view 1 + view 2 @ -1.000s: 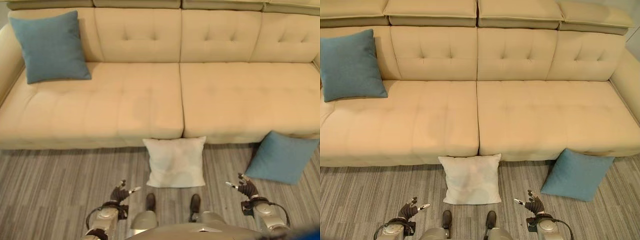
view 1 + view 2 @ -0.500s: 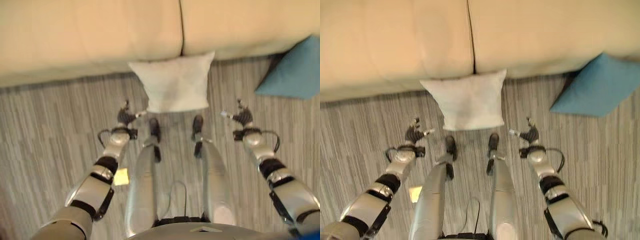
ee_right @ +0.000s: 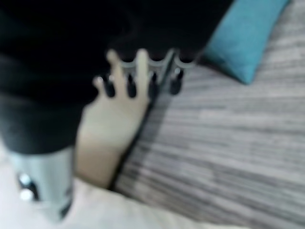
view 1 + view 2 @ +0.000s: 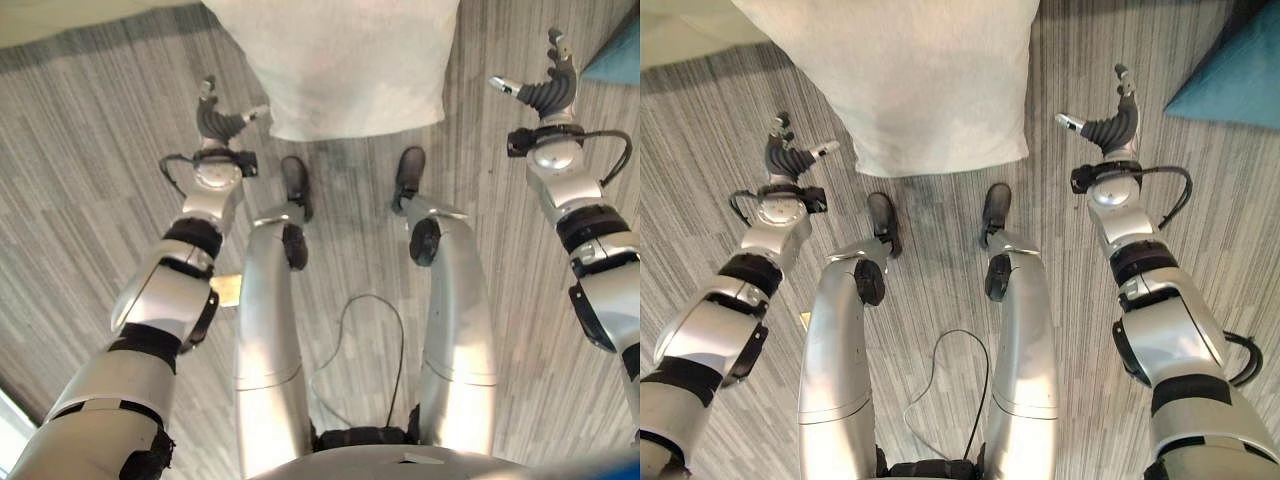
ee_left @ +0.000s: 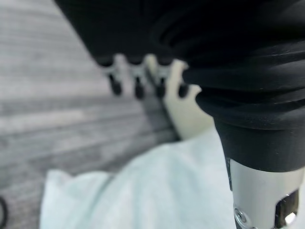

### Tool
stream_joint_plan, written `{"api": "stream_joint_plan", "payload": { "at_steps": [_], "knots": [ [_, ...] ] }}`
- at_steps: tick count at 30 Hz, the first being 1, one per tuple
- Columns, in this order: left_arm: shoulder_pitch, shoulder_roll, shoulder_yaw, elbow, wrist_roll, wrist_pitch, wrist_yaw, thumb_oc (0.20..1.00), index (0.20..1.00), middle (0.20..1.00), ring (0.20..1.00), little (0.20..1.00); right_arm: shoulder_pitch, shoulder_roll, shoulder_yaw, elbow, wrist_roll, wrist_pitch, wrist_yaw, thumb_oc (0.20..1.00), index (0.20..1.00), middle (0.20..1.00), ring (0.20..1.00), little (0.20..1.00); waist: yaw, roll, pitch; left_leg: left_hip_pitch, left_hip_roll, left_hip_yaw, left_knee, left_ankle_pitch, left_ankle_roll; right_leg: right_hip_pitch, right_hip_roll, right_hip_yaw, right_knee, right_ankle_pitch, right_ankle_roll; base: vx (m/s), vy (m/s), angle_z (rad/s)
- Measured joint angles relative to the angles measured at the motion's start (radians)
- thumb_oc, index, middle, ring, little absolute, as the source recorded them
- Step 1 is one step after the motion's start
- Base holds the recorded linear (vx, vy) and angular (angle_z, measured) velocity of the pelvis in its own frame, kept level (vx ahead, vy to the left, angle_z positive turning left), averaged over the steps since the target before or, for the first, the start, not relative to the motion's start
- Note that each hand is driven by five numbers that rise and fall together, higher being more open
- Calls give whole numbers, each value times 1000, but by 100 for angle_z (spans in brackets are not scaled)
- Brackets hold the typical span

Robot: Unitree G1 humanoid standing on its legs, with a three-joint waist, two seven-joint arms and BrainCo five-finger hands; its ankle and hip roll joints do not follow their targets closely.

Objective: Pick up all the scattered cushions and arrange them neatly on the sofa.

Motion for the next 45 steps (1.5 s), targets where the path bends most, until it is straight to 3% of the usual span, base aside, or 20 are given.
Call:
{"api": "stream_joint_plan", "payload": {
  "at_steps": [6, 13, 18, 21, 25, 26, 27, 28, 34, 38, 41, 42, 43, 45],
  "knots": [
    [-87, 25, -45, -29, -42, -3, -7, 1000, 1000, 1000, 1000, 1000, -47, -11, 21, 21, 30, 1, 2, 1000, 1000, 1000, 1000, 1000, -7, 0, -2, -24, -10, 5, -50, 33, 5, -28, -1, 2, -49, 17, 3, 28, 8, -4],
    [-183, 42, -174, -63, -101, -3, -7, 1000, 1000, 1000, 1000, 1000, -178, -14, 82, 18, 41, 0, 17, 1000, 1000, 1000, 1000, 1000, 0, 1, -2, -33, -18, 7, -37, 21, 3, -38, -10, 3, -34, 6, -5, 3, -1, 2],
    [-190, -5, -211, -68, -119, -3, -2, 1000, 1000, 1000, 1000, 1000, -208, -6, 152, 62, 58, 1, 28, 1000, 1000, 1000, 1000, 1000, 22, 1, -1, -47, -19, -2, 1, 5, 9, -38, -13, 3, -14, -2, 2, 25, -13, -1],
    [-194, -78, -231, -124, -123, -13, 37, 1000, 1000, 1000, 1000, 1000, -212, 64, 160, 58, 115, 2, 30, 1000, 1000, 1000, 1000, 1000, 48, 3, -1, -60, -21, -7, 19, 6, 7, -45, -13, 2, -3, 3, 9, 28, -39, -2],
    [-192, -71, -283, -138, -150, -12, 36, 1000, 1000, 1000, 1000, 1000, -233, 155, 190, 60, 159, 37, 22, 1000, 1000, 1000, 1000, 1000, 67, 9, 0, -60, -26, -15, 81, -8, 8, -45, -25, 0, 72, -25, -1, 12, -13, 9],
    [-192, -69, -297, -138, -151, -11, 36, 583, 583, 583, 583, 583, -233, 156, 193, 59, 159, 42, 22, 200, 200, 200, 200, 200, 67, 11, 0, -59, -26, -16, 87, -9, 9, -46, -27, 0, 80, -26, -2, 0, 0, 0],
    [-184, -56, -296, -160, -164, -10, 38, 238, 238, 238, 238, 238, -233, 159, 201, 52, 172, 46, 23, 200, 200, 200, 200, 200, 70, 17, 2, -58, -34, -20, 99, -8, 7, -44, -28, 0, 96, -27, -3, 14, -4, 5],
    [-171, -51, -295, -191, -182, -10, 39, 200, 200, 200, 200, 200, -233, 168, 202, 48, 181, 53, 22, 200, 200, 200, 200, 200, 68, 27, 2, -58, -35, -24, 113, -9, 8, -44, -31, 0, 114, -30, -5, 11, 5, 8],
    [-67, 49, -220, -357, -194, -35, 80, 200, 200, 200, 200, 200, -159, 82, 157, -139, 195, 55, 21, 200, 200, 200, 200, 200, 77, 35, 0, -62, -33, -42, 135, -8, 8, -44, -16, 0, 127, -34, -9, 3, 5, -1],
    [-5, 60, -180, -445, -193, -57, 80, 200, 200, 200, 200, 200, -91, 14, 137, -284, 188, 54, 21, 200, 200, 200, 200, 200, 62, 35, 1, -65, -34, -41, 150, -13, 13, -40, -11, 1, 129, -28, -8, -22, 13, -3],
    [83, 54, -106, -559, -186, -69, 82, 200, 200, 200, 200, 200, -14, -32, 36, -449, 111, 40, 19, 200, 200, 200, 200, 200, 39, 34, 1, -60, -34, -31, 135, -13, 18, -30, -9, 7, 100, -14, 13, -48, 9, -4],
    [109, 57, -86, -629, -180, -62, 87, 200, 200, 200, 200, 200, 35, -46, -22, -540, 82, 41, 12, 200, 200, 200, 200, 200, 37, 32, 2, -52, -31, -22, 93, -3, 13, -25, -11, 11, 65, -4, 13, -51, -8, -1],
    [140, 50, -44, -698, -144, -62, 98, 200, 200, 200, 200, 200, 54, -54, -64, -591, 41, 35, 2, 200, 200, 200, 200, 200, 26, 31, 1, 3, -34, 1, -22, 46, 20, 21, -7, 21, -50, 47, 19, -68, 1, 0],
    [165, 58, -7, -731, -119, -55, 101, 200, 200, 200, 200, 200, 59, -58, -65, -606, -6, 36, 1, 200, 200, 200, 200, 200, 13, 28, -1, 93, -36, 26, -131, 83, 26, 100, -2, 33, -151, 87, 28, -61, 8, -8]
  ]
}}
